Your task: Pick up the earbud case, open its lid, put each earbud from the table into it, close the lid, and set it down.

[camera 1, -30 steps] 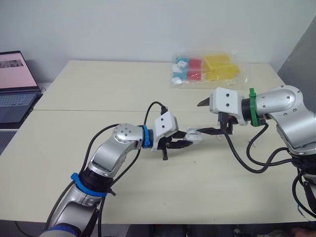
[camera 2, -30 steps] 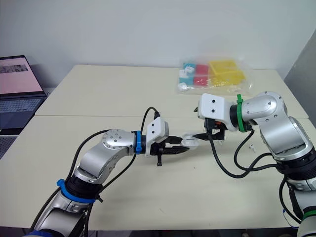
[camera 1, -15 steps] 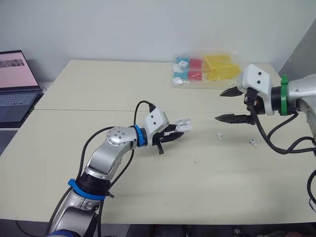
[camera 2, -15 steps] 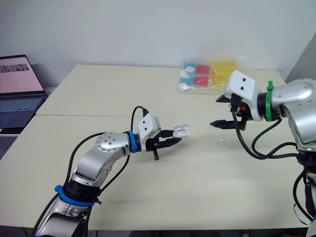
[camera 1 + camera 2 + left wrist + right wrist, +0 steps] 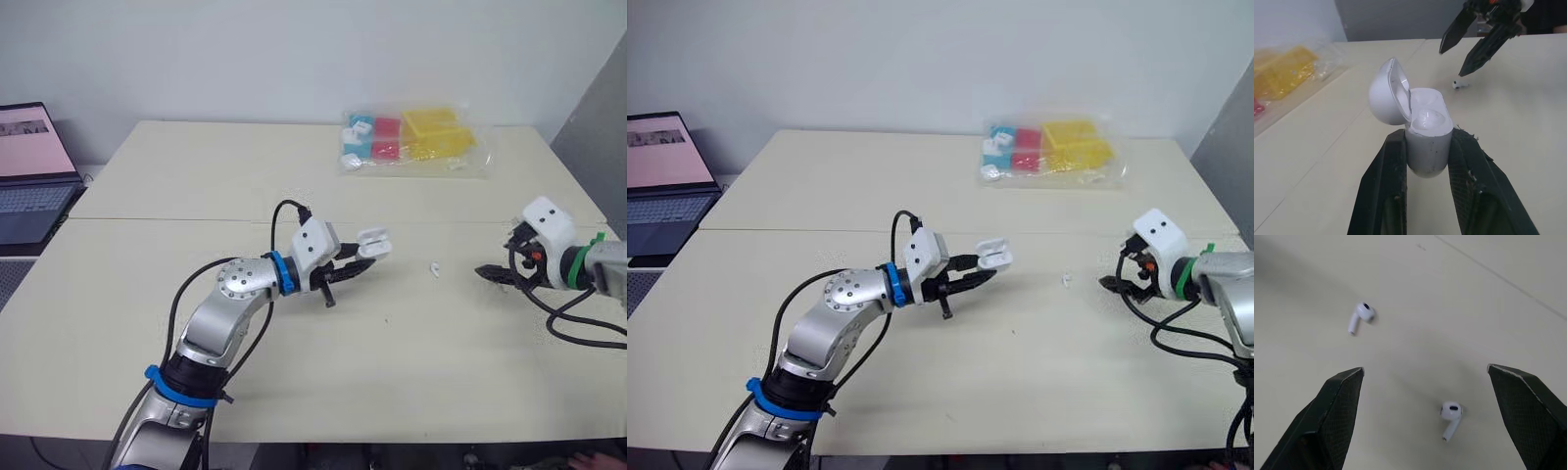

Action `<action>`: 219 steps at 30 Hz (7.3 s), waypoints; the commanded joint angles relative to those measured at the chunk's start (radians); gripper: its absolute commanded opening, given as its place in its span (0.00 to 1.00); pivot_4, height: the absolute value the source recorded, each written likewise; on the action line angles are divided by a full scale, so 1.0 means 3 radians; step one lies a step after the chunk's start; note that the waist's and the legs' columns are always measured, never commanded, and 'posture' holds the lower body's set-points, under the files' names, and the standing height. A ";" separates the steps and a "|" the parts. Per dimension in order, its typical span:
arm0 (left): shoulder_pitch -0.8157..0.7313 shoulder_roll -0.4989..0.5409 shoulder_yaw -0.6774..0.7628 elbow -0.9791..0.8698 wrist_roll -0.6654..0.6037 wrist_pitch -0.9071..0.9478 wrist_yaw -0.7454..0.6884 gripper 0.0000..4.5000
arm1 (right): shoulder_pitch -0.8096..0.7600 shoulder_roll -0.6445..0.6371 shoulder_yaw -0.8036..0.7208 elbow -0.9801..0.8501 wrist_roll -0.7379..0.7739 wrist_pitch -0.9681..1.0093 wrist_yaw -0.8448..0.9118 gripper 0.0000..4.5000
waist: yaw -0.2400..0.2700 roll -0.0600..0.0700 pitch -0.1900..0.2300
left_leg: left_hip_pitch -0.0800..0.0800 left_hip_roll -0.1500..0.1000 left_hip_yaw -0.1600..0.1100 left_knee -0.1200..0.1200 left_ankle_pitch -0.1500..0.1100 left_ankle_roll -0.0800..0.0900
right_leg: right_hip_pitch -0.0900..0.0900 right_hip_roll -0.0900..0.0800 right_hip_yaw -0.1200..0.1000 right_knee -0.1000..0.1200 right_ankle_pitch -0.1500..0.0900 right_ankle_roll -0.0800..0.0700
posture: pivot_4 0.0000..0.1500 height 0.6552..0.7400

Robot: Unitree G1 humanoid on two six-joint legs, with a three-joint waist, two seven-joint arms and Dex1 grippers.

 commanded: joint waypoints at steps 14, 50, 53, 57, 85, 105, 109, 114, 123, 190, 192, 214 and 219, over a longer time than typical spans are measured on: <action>-0.0121 -0.0021 -0.0038 -0.0115 -0.0051 -0.0026 -0.0108 0.17 | 0.0190 0.0218 -0.0198 0.0970 -0.0029 -0.0860 -0.0167 0.94 | -0.0008 0.0000 0.0000 | 0.0003 0.0000 0.0006 -0.0001 0.0000 0.0000 | 0.0000 0.0003 0.0010 0.0000 -0.0001 0.0003 | 1.00 1.00; -0.0097 0.0185 0.0023 -0.0177 -0.0059 0.0083 -0.0174 0.17 | 0.0284 -0.0363 0.0376 0.0129 0.0044 -0.1499 0.1078 0.09 | -0.0020 0.0001 0.0002 | 0.0020 0.0002 0.0038 -0.0006 -0.0001 0.0000 | 0.0001 0.0017 0.0048 -0.0004 -0.0002 0.0030 | 1.00 1.00; -0.0013 0.0298 0.0018 -0.0250 -0.0054 0.0074 -0.0216 0.17 | 0.0265 -0.0578 0.0628 -0.0132 -0.0049 -0.1793 0.1429 0.09 | -0.0024 -0.0001 0.0004 | 0.0022 0.0005 0.0037 -0.0007 -0.0001 0.0000 | 0.0001 0.0016 0.0048 -0.0006 -0.0003 0.0031 | 1.00 1.00; 0.0110 0.0422 0.0021 -0.0361 -0.0048 0.0071 -0.0244 0.17 | 0.0109 -0.0606 0.0932 -0.0124 -0.0232 -0.2013 0.1656 0.09 | -0.0022 -0.0006 0.0007 | 0.0024 0.0008 0.0037 -0.0007 -0.0001 0.0000 | 0.0001 0.0015 0.0047 -0.0006 -0.0003 0.0031 | 1.00 1.00; 0.0446 0.0554 0.0062 -0.0734 -0.0045 0.0237 -0.0043 0.17 | -0.0239 -0.0475 0.1396 0.0638 -0.0715 -0.2776 0.2249 0.09 | -0.0009 -0.0009 0.0010 | 0.0026 0.0004 0.0042 -0.0006 -0.0001 0.0000 | 0.0001 0.0004 0.0048 -0.0004 0.0001 0.0023 | 1.00 1.00; 0.0490 0.0506 0.0032 -0.0701 0.0017 0.0191 0.0039 0.17 | -0.0127 -0.0889 0.1126 -0.0266 -0.0766 -0.1595 0.2072 0.63 | -0.0003 -0.0008 0.0011 | 0.0027 0.0005 0.0040 -0.0007 -0.0001 0.0000 | 0.0003 0.0003 0.0047 -0.0005 0.0002 0.0023 | 1.00 1.00; 0.0476 0.0453 -0.0020 -0.0673 0.0065 0.0153 0.0061 0.17 | -0.0078 -0.0893 0.1174 -0.0505 -0.0798 -0.1265 0.2005 0.63 | -0.0005 -0.0008 0.0011 | 0.0027 0.0005 0.0042 -0.0006 -0.0001 0.0000 | 0.0003 0.0003 0.0048 -0.0005 -0.0002 0.0030 | 1.00 1.00; 0.0468 0.0376 -0.0046 -0.0639 0.0112 0.0124 0.0100 0.17 | -0.0081 -0.0812 0.1285 -0.0587 -0.0873 -0.1109 0.1901 0.63 | -0.0005 -0.0008 0.0011 | 0.0028 0.0004 0.0043 -0.0006 -0.0001 0.0000 | 0.0003 0.0003 0.0049 -0.0005 -0.0002 0.0031 | 1.00 1.00; 0.0482 0.0341 -0.0030 -0.0623 0.0143 0.0112 0.0127 0.17 | -0.0130 -0.0685 0.1450 -0.0616 -0.0888 -0.0923 0.1801 0.63 | -0.0004 -0.0008 0.0011 | 0.0027 0.0004 0.0042 -0.0006 -0.0001 0.0000 | 0.0003 0.0003 0.0049 -0.0005 -0.0002 0.0031 | 1.00 1.00; 0.0181 -0.0057 0.0373 -0.0321 -0.0433 0.0137 0.0168 0.17 | -0.0406 0.1659 -0.0270 -0.1472 0.0982 -0.0845 -0.0806 0.10 | -0.0007 -0.0012 0.0013 | 0.0019 0.0003 0.0037 -0.0007 -0.0001 0.0000 | 0.0000 0.0004 0.0046 -0.0005 0.0006 0.0018 | 1.00 1.00; 0.0165 -0.0064 0.0387 -0.0334 -0.0452 0.0173 0.0181 0.17 | -0.0339 0.1759 -0.0243 -0.1527 0.1016 -0.0864 -0.0904 0.10 | -0.0007 -0.0012 0.0013 | 0.0020 0.0003 0.0037 -0.0007 -0.0001 0.0000 | -0.0001 0.0004 0.0046 -0.0004 0.0005 0.0019 | 1.00 1.00; 0.0099 -0.0052 0.0419 -0.0369 -0.0562 0.0307 0.0212 0.17 | 0.0388 0.1940 0.0375 -0.1523 0.0499 -0.1807 -0.1130 0.10 | -0.0014 -0.0012 0.0013 | 0.0020 0.0003 0.0037 -0.0008 -0.0001 0.0000 | -0.0001 0.0006 0.0047 -0.0006 -0.0002 0.0032 | 1.00 1.00; 0.0107 -0.0039 0.0423 -0.0388 -0.0572 0.0324 0.0211 0.17 | 0.0424 0.1967 0.0443 -0.1382 0.0397 -0.2001 -0.1117 0.10 | -0.0014 -0.0012 0.0013 | 0.0020 0.0004 0.0037 -0.0008 -0.0001 0.0000 | -0.0001 0.0006 0.0046 -0.0006 -0.0002 0.0032 | 1.00 1.00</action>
